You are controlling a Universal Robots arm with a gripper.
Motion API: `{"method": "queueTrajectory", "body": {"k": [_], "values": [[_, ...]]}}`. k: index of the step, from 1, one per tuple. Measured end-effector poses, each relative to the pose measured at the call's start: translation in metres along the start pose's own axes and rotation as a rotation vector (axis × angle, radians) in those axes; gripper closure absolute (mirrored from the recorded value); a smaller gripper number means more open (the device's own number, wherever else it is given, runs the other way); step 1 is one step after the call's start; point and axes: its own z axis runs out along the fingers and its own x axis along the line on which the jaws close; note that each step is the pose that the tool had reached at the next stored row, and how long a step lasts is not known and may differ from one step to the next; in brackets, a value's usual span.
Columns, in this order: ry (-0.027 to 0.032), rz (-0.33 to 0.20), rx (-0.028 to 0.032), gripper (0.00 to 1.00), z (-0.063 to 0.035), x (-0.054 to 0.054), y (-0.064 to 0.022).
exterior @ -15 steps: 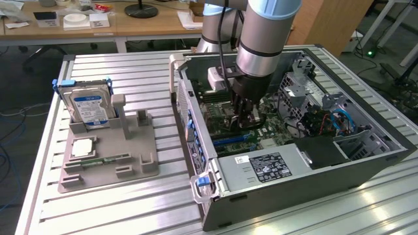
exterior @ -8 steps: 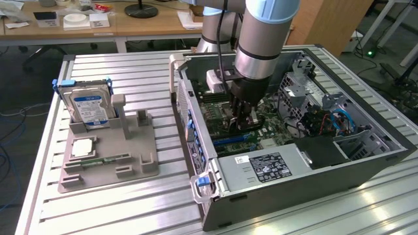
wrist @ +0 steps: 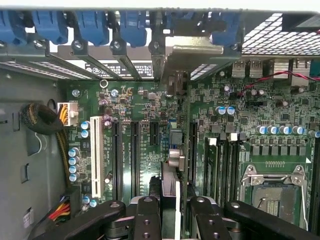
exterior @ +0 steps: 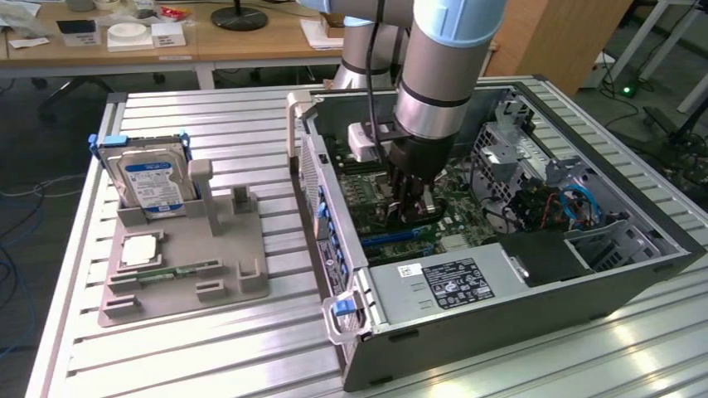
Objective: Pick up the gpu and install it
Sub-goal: 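Insert the gpu into the slot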
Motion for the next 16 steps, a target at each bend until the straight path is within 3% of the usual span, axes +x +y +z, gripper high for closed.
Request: {"method": "queueTrajectory", "body": {"k": [16], "values": [[0.0,0.0,0.0,0.73,0.0057,0.0001,0.0046]]}}
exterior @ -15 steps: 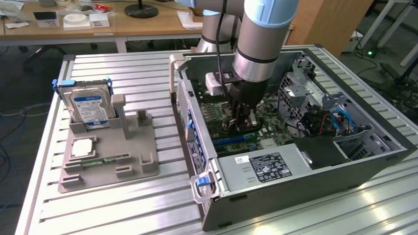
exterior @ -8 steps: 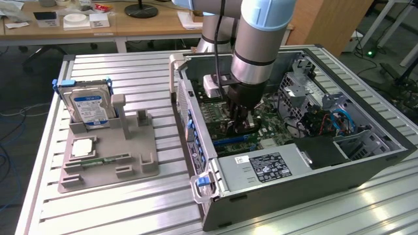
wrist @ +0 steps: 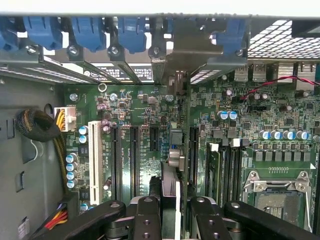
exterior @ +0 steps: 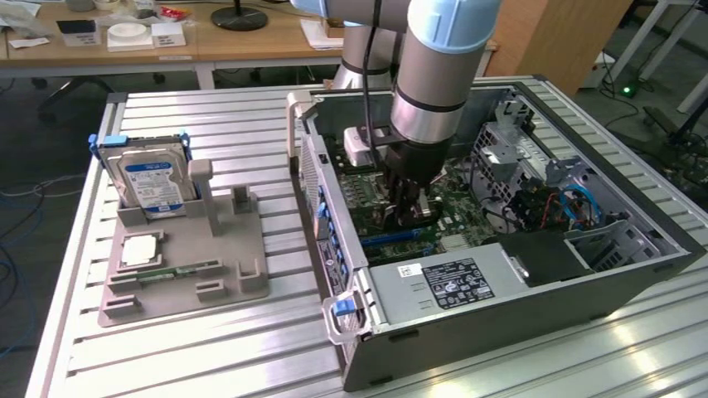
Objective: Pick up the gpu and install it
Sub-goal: 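Insert the gpu into the slot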
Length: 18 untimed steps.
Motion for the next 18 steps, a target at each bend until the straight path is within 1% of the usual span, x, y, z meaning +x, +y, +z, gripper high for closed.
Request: {"method": "queueTrajectory", "body": {"k": [18], "values": [[0.0,0.0,-0.0005,0.73,0.0087,0.0001,0.0003]]}}
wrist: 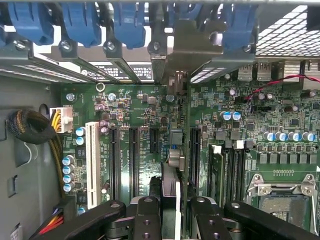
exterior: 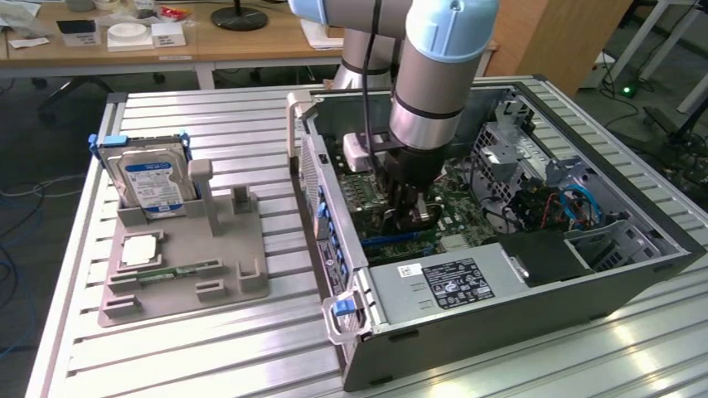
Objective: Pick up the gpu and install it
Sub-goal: 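Insert the gpu into the slot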
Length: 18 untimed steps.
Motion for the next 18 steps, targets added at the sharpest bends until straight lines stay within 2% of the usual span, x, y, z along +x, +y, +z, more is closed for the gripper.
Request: {"method": "queueTrajectory", "body": {"k": [10,18], "values": [[0.0006,0.0,-0.0015,0.73,0.0056,0.0001,0.0002],[0.0001,0.0,-0.0013,0.73,0.0062,0.0001,0.0002]]}}
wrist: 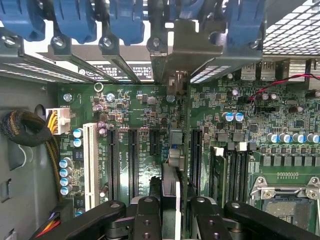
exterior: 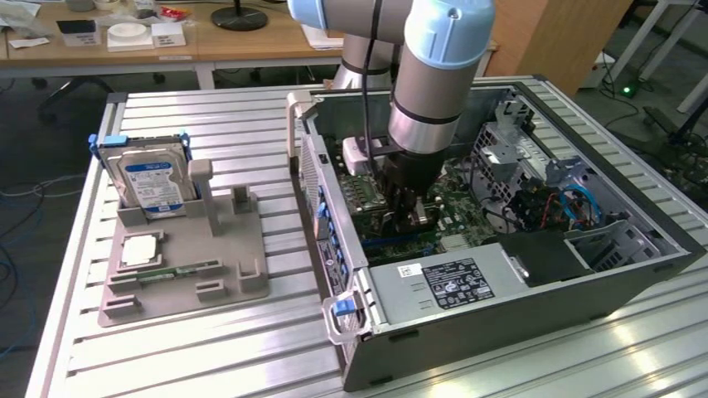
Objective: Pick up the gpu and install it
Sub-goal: 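Insert the gpu into the slot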
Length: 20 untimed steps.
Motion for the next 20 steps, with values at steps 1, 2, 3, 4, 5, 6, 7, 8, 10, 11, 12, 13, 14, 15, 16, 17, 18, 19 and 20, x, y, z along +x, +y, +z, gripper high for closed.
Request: {"method": "queueTrajectory", "body": {"k": [1,2,3,4,5,6,7,8,10,11,12,13,14,15,16,17,18,19,20], "values": [[0.0001,0.0,-0.0001,0.73,0.0003,0.0,0.0],[0.0002,0.0,-0.0001,0.73,0.0006,0.0,0.0],[0.0003,0.0,-0.0002,0.73,0.0009,0.0,0.0],[0.0004,0.0,-0.0003,0.73,0.0011,0.0001,0.0001],[0.0004,0.0,-0.0002,0.73,0.0014,0.0001,0.0001],[0.0003,0.0,-0.0001,0.73,0.0018,0.0,0.0001],[0.0002,0.0,-0.0001,0.73,0.0021,0.0,0.0001],[0.0002,0.0,-0.0001,0.73,0.0024,0.0,0.0001],[0.0,0.0,0.0,0.73,0.0026,0.0,0.0001],[0.0,0.0,0.0,0.73,0.0026,0.0,0.0001],[0.0,0.0,0.0001,0.73,0.0024,0.0,0.0],[-0.0006,0.0,0.0003,0.73,0.0019,0.0,0.0],[-0.0015,0.0,0.0008,0.73,0.0011,-0.0002,-0.0001],[-0.0014,0.0,0.0007,0.73,0.0009,-0.0002,0.0],[-0.0011,0.0,0.0006,0.73,0.0006,-0.0002,-0.0001],[-0.0004,0.0,0.0005,0.73,-0.0005,-0.0001,-0.0001],[-0.0003,0.0,0.0005,0.73,-0.0011,-0.0001,-0.0001],[-0.0005,0.0,0.0005,0.73,-0.0011,-0.0001,-0.0001],[-0.0005,0.0,0.0004,0.73,-0.0011,-0.0001,-0.0001]]}}
